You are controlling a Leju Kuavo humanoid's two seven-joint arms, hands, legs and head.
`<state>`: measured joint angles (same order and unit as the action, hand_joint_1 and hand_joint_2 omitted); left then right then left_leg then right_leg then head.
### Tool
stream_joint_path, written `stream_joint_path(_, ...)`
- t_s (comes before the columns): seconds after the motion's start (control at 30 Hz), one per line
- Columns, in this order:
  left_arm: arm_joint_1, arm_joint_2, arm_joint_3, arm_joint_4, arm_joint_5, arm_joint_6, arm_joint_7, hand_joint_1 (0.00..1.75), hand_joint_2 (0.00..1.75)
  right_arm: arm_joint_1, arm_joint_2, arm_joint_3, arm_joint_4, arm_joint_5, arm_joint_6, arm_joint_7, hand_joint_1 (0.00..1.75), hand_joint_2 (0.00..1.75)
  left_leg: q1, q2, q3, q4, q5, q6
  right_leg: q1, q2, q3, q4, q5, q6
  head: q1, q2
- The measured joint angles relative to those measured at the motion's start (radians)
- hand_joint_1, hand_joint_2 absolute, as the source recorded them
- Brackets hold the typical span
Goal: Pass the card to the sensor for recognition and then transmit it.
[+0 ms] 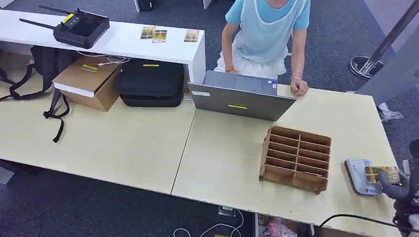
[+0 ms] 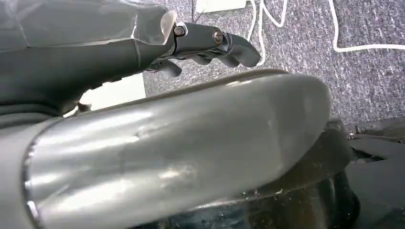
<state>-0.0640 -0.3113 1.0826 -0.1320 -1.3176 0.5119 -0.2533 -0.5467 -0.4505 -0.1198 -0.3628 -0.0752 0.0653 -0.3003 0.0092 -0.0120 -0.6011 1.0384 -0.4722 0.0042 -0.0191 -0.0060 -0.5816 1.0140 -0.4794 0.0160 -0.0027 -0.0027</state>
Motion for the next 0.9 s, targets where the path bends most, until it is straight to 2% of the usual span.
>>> stream_joint_path(0.9,-0.002,0.0,0.019,0.002,-0.012,0.0,-0.006,0.0,0.0,-0.029,0.016,0.021,0.008,0.118,-0.082,0.063,1.75,1.75,0.0,0.0,0.0,0.0,0.0,0.0,0.0,0.0,0.0,0.0,0.0,0.0,0.0,0.0)
